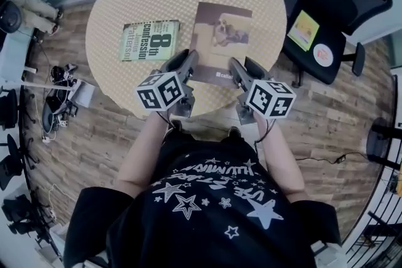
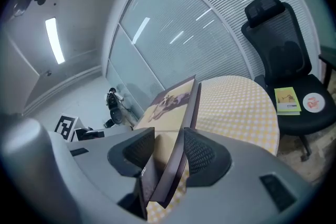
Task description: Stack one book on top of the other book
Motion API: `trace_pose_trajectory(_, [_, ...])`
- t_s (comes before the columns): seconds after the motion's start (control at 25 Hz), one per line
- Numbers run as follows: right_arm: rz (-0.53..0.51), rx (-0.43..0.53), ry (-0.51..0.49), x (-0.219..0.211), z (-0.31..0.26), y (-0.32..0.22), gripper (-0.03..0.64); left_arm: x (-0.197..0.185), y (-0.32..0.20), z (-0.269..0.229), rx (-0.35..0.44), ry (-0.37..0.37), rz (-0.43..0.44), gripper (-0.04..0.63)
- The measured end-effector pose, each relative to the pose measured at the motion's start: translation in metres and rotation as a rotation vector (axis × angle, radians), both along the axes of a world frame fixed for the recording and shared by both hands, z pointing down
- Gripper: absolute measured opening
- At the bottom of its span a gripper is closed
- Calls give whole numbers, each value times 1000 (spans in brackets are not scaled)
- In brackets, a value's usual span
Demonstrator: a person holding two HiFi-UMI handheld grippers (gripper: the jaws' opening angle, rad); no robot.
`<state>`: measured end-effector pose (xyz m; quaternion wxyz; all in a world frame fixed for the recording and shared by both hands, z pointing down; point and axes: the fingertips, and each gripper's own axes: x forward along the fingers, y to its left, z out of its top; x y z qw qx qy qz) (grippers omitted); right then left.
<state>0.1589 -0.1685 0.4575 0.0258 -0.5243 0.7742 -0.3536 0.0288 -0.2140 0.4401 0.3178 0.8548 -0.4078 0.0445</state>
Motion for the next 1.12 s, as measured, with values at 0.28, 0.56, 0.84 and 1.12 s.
trace_pose_trajectory(0.28, [62, -24, 6, -94, 13, -21, 184, -90, -30, 14, -16, -6, 68, 114])
trace_pose_trajectory(0.56, [116, -18, 20, -183, 14, -28, 184, -179, -38, 23, -45, 20, 119, 114])
trace_pose_trajectory(0.84, [158, -43, 26, -238, 11, -18, 183, -229, -37, 18, -41, -10, 183, 114])
trace_pose_trajectory(1.12, [179, -45, 15, -233, 10, -18, 183, -223, -38, 17, -54, -25, 204, 114])
